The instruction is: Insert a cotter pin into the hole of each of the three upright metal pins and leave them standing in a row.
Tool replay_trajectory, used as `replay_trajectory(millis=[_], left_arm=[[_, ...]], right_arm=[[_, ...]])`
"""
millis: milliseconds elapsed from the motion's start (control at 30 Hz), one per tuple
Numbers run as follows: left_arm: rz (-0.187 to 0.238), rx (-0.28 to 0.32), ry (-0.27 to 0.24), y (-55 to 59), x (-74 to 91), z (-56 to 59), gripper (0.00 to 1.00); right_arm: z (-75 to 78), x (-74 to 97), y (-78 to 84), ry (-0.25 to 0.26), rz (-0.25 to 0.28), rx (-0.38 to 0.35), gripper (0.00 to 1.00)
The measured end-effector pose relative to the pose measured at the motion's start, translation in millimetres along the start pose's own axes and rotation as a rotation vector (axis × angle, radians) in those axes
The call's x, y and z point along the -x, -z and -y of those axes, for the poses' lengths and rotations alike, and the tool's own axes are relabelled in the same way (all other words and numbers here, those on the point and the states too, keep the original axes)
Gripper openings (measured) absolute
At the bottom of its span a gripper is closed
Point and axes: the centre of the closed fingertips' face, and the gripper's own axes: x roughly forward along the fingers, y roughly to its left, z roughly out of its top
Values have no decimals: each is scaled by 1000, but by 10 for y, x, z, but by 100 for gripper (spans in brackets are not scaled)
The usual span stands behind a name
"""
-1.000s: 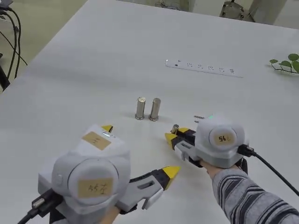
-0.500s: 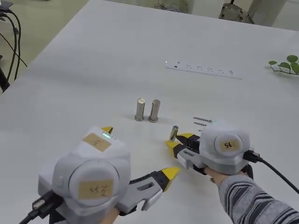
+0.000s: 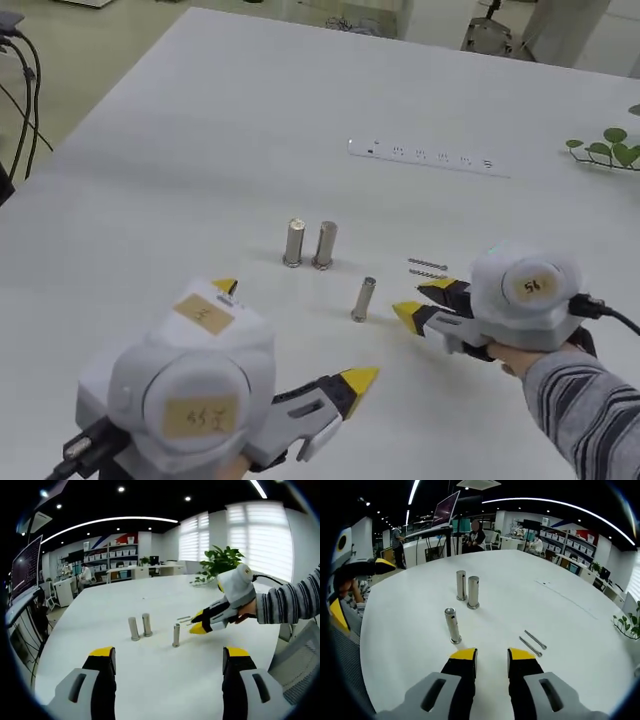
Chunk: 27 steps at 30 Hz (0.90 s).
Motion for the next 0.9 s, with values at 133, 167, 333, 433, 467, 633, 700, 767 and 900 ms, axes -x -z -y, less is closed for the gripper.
replay_trajectory(millis=[133, 167, 333, 433, 467, 633, 700, 767, 900], left_arm=[[-2, 0, -2, 3, 3, -8, 86], [-2, -1, -3, 3, 3, -12, 86], [-2, -7, -3, -1, 7, -13, 86], [-5, -9, -1, 2, 11, -12, 85], [-6, -8, 0, 3, 11, -14, 84], [-13, -1, -1, 16, 12, -23, 83], [-14, -3, 1, 20, 8, -21, 83], [-18, -4, 2, 29, 7, -21, 83], [-27, -1, -2, 43, 7, -34, 82]], right_arm=[[151, 8, 76, -7, -64, 8, 19], [189, 9, 104, -11, -89, 11, 18], [308, -3, 159, -33, -161, 59, 13], [330, -23, 163, -54, -186, 51, 13], [337, -36, 173, -63, -201, 51, 13], [371, -84, 220, -78, -263, 89, 12], [373, -96, 226, -83, -281, 95, 11], [377, -103, 226, -88, -292, 103, 8], [386, -120, 231, -105, -324, 116, 6]])
